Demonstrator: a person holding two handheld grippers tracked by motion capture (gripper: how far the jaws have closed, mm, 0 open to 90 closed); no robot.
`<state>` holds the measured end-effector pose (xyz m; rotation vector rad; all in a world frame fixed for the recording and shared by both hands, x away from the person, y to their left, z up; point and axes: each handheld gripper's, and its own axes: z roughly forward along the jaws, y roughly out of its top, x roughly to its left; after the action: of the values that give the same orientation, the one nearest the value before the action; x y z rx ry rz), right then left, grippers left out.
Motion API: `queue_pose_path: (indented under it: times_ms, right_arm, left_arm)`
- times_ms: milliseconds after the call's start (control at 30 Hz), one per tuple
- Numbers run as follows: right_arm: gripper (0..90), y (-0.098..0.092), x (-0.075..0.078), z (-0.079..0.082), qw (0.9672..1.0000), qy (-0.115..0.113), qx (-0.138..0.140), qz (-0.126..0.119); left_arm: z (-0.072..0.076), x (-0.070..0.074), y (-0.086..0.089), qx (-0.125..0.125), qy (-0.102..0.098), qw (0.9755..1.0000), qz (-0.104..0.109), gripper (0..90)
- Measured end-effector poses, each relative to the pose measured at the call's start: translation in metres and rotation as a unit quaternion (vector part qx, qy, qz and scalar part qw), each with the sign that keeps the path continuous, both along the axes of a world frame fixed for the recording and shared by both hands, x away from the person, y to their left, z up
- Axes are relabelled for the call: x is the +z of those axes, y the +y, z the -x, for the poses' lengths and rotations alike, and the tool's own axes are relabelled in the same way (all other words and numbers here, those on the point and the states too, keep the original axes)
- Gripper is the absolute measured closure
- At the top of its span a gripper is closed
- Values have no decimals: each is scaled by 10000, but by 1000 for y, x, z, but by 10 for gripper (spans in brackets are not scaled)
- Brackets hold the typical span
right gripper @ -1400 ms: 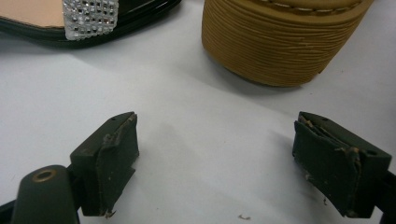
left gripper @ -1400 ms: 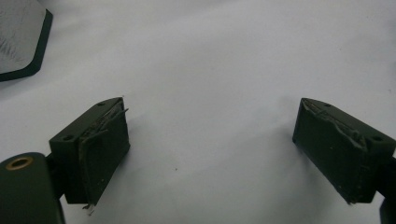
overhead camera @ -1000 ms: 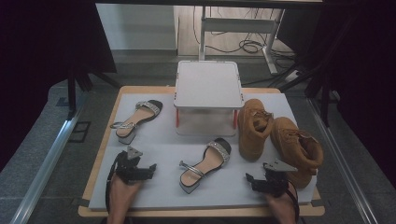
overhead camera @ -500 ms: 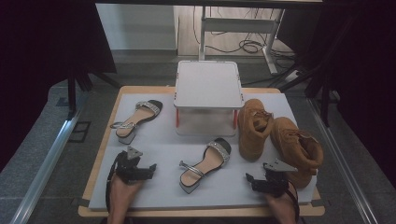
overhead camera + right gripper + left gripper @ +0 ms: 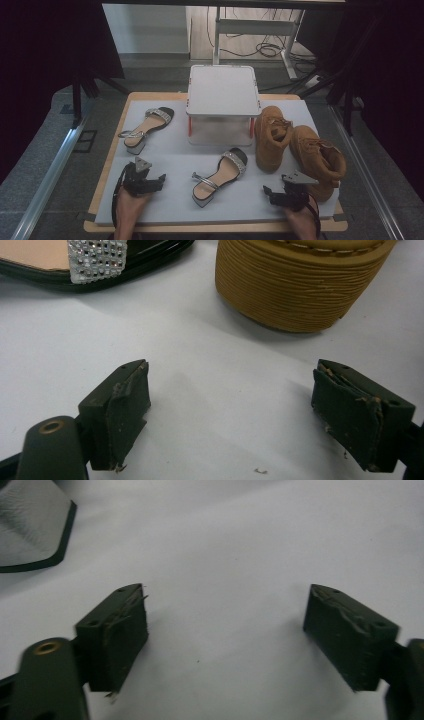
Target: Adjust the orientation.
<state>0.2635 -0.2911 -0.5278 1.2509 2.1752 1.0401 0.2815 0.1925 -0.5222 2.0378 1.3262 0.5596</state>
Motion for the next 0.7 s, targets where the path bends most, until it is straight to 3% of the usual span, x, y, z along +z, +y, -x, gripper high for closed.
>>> queue_pose_path:
  times_ms: [100, 300, 700]
  right_arm:
    - [157, 0, 0, 0, 10000, -1, -1, 2]
    - [157, 0, 0, 0, 10000, -1, 0, 1]
    - [157, 0, 0, 0, 10000, -9, -1, 9]
  left_arm:
    - [1, 1, 4, 46, -23, 10000, 19, 268]
    - [1, 3, 13, 122, -42, 9996, 254, 428]
    - [0, 8, 23, 170, -79, 9990, 399, 680]
